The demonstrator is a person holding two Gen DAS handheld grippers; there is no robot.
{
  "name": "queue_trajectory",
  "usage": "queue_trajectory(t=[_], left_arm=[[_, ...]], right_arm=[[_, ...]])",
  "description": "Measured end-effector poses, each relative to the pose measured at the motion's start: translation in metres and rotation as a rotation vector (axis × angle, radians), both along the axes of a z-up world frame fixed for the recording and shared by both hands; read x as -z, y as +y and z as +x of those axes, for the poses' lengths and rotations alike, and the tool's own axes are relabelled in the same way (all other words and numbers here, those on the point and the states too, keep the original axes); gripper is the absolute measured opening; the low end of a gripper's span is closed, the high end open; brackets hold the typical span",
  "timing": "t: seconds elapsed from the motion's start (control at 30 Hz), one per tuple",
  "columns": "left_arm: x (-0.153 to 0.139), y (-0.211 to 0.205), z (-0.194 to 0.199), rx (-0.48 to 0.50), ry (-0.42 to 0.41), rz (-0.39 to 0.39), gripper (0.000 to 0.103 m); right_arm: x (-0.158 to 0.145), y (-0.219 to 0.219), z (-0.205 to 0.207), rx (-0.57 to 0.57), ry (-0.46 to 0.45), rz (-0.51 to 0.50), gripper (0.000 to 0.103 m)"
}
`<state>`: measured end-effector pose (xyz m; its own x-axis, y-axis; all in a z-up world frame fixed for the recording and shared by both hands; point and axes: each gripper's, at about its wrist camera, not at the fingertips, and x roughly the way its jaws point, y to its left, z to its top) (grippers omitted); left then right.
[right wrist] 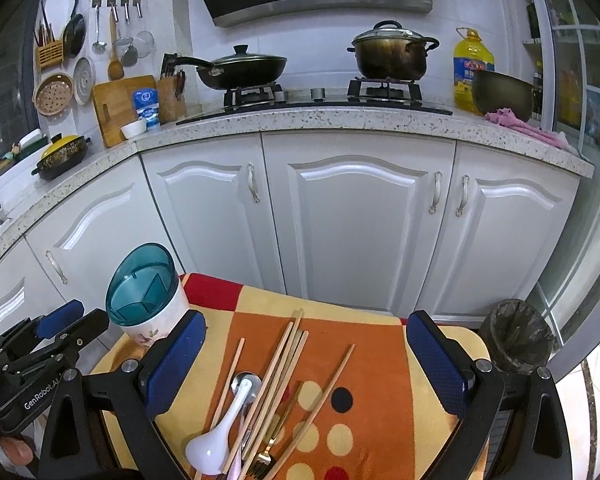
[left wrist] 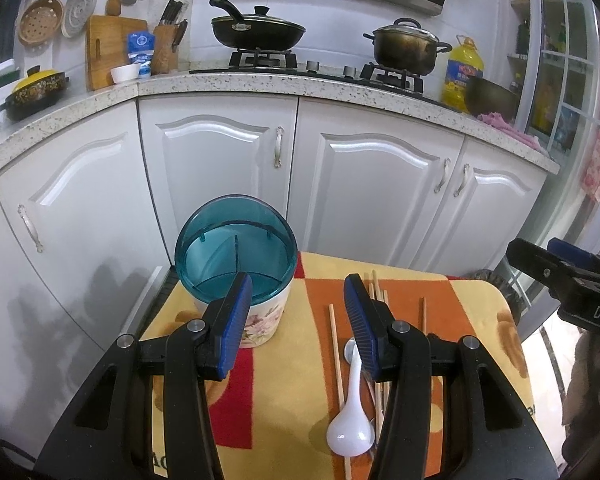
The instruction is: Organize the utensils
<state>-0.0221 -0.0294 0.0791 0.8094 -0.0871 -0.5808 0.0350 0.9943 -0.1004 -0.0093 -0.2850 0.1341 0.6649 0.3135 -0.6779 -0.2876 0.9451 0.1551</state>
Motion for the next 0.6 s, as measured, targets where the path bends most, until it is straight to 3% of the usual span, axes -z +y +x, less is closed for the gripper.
queue_trajectory(t=[0.6], left_arm=[[0.01,-0.006,0.005,0.018,0.035,0.014,0.047]], right_arm=[[0.026,-0.005,0.002,0.004,0.034,-0.044,0.1]])
